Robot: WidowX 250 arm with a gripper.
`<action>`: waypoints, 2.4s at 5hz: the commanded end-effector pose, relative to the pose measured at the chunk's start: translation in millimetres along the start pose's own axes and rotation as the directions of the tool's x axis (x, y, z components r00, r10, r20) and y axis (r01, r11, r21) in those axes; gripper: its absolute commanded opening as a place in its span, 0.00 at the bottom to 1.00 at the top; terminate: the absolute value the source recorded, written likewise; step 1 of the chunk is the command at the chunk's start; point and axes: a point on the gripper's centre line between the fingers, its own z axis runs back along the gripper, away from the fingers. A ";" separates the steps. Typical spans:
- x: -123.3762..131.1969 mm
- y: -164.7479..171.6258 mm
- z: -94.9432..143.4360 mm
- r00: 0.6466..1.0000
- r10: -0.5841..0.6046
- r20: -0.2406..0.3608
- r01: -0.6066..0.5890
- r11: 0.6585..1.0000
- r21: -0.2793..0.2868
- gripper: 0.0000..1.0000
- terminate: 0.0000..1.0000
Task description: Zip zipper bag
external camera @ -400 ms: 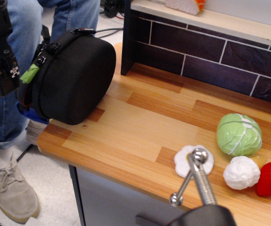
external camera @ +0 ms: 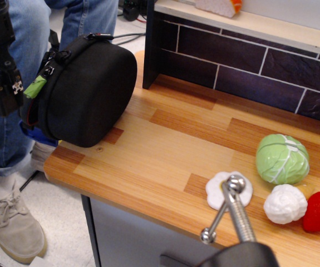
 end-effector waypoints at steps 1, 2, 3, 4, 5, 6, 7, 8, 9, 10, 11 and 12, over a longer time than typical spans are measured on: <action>15.8 -17.0 20.8 0.998 0.023 0.055 -0.022 0.999 -0.026 1.00 0.00; 25.6 -22.5 26.7 0.995 0.030 0.095 -0.030 1.000 -0.005 1.00 0.00; 34.3 -23.5 20.5 0.991 0.045 0.128 -0.050 0.998 0.036 1.00 0.00; 37.2 -25.3 16.0 0.995 0.033 0.097 -0.036 0.999 0.036 1.00 0.00; 40.4 -25.4 12.8 0.995 0.035 0.095 -0.038 0.999 0.037 1.00 0.00; 36.1 -24.5 2.8 0.993 0.024 0.117 -0.031 0.998 0.059 0.00 0.00; 33.0 -21.9 3.4 0.992 0.023 0.124 -0.030 0.998 0.056 0.00 0.00; 33.4 -22.6 5.6 0.991 0.034 0.132 -0.041 0.998 0.052 0.00 0.00; 27.7 -19.0 4.1 0.993 0.042 0.112 -0.048 0.998 0.048 0.00 0.00; 5.4 -11.1 -10.6 0.999 0.041 0.027 -0.043 0.997 0.060 0.00 0.00; -23.1 0.4 -32.3 0.998 0.019 -0.063 -0.013 0.995 0.097 0.00 0.00; -42.8 11.4 -47.0 0.991 0.008 -0.130 0.007 0.993 0.120 0.00 0.00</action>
